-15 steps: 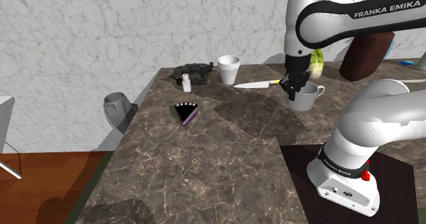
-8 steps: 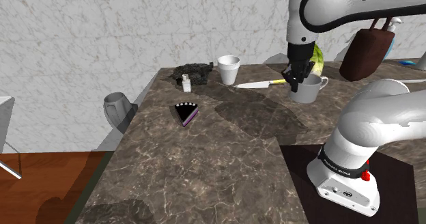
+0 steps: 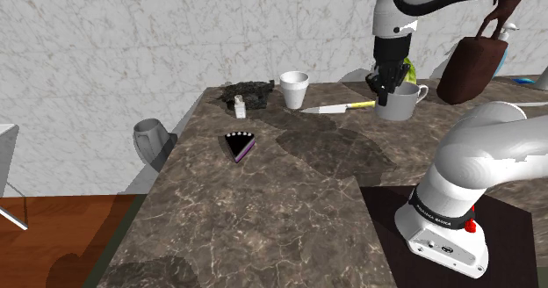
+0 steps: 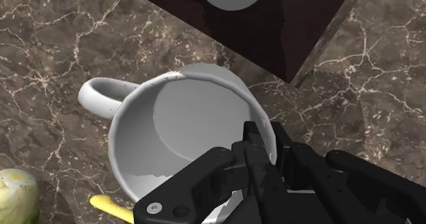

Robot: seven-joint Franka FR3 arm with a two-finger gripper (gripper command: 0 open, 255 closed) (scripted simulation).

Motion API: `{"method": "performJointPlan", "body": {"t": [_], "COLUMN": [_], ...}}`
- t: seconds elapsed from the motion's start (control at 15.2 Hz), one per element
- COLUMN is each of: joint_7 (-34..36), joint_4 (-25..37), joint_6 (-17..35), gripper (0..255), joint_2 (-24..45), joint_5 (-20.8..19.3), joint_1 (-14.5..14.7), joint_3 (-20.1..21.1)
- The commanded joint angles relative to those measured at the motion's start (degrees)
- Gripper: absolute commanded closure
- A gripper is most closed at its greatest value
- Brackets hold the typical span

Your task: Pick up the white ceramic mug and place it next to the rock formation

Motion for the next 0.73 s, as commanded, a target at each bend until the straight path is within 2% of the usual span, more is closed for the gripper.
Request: {"method": "performJointPlan", "body": {"t": [0.0, 0.33, 0.66], "joint_7": [0.5, 3.2, 5.6], "joint_4": [1.9, 8.8, 17.4], "joint_6": [0.9, 6.6, 10.2], "gripper": [255, 255, 255], "joint_2": [2.8, 15.6, 27.7], "joint_5": [0.5, 2.6, 3.7], "joint_1": [0.3, 1.5, 2.2], "joint_3": [0.5, 2.9, 4.9]}}
